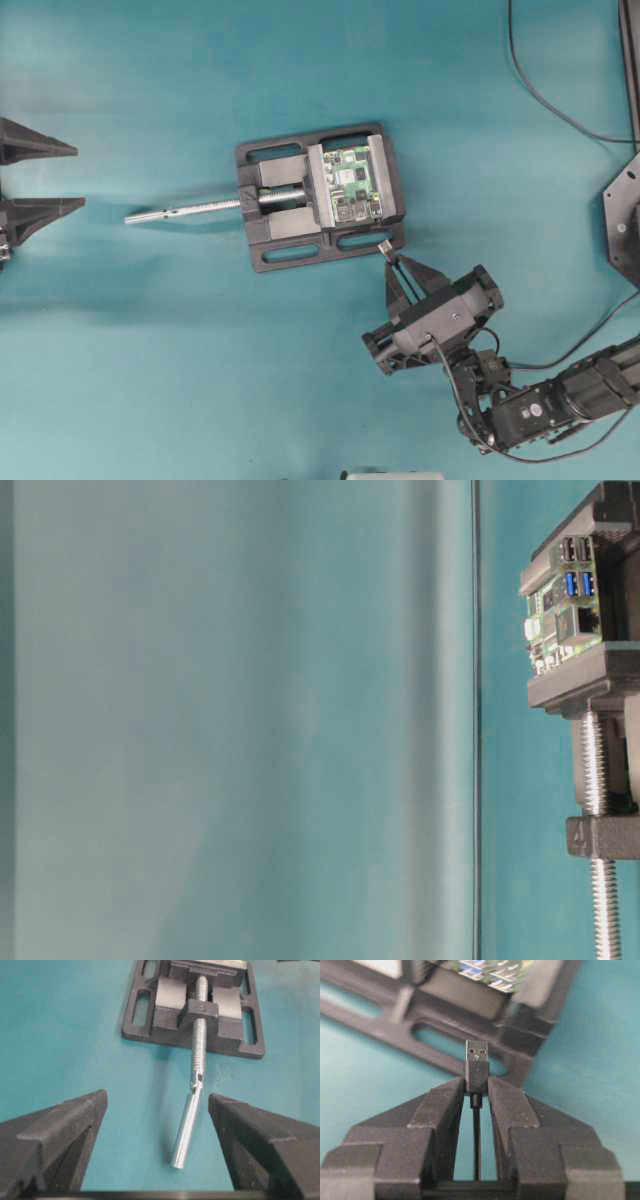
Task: Insert the USB into the fixed PCB.
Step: 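Move the right gripper with the USB plug toward the board's USB ports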
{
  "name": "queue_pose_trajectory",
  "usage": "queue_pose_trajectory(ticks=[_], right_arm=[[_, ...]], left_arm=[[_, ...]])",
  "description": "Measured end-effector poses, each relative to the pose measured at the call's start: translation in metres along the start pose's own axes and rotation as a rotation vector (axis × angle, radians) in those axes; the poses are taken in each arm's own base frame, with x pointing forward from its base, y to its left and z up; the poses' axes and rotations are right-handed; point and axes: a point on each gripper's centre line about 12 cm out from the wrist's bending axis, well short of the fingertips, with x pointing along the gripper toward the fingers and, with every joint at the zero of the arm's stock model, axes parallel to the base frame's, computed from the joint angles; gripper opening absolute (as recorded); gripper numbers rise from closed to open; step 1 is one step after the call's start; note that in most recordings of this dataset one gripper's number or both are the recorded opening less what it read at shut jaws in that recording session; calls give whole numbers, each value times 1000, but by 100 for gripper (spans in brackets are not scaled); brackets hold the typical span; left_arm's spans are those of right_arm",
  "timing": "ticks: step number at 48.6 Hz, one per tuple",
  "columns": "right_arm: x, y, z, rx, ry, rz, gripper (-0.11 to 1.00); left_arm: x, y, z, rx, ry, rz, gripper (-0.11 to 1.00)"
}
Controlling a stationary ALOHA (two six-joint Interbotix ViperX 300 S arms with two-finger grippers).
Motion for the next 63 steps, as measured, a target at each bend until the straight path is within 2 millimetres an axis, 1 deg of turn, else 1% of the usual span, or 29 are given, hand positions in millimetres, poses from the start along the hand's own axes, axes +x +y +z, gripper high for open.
queue_pose_trajectory(ticks=[9, 17, 33, 51, 63], right_arm=[[-1, 8, -6, 67, -41, -75, 21], [-3, 15, -7, 142, -85, -132, 21], [-5, 19, -5, 163, -95, -145, 21], [2, 20, -1, 174, -109, -188, 21], [1, 23, 0, 183, -119, -196, 21]], left_arm=[[0, 0, 0, 0, 2, 0, 98], [0, 0, 0, 0, 2, 0, 98], [0, 0, 0, 0, 2, 0, 98], [0, 0, 0, 0, 0, 0, 98], [0, 0, 0, 0, 0, 0, 98]])
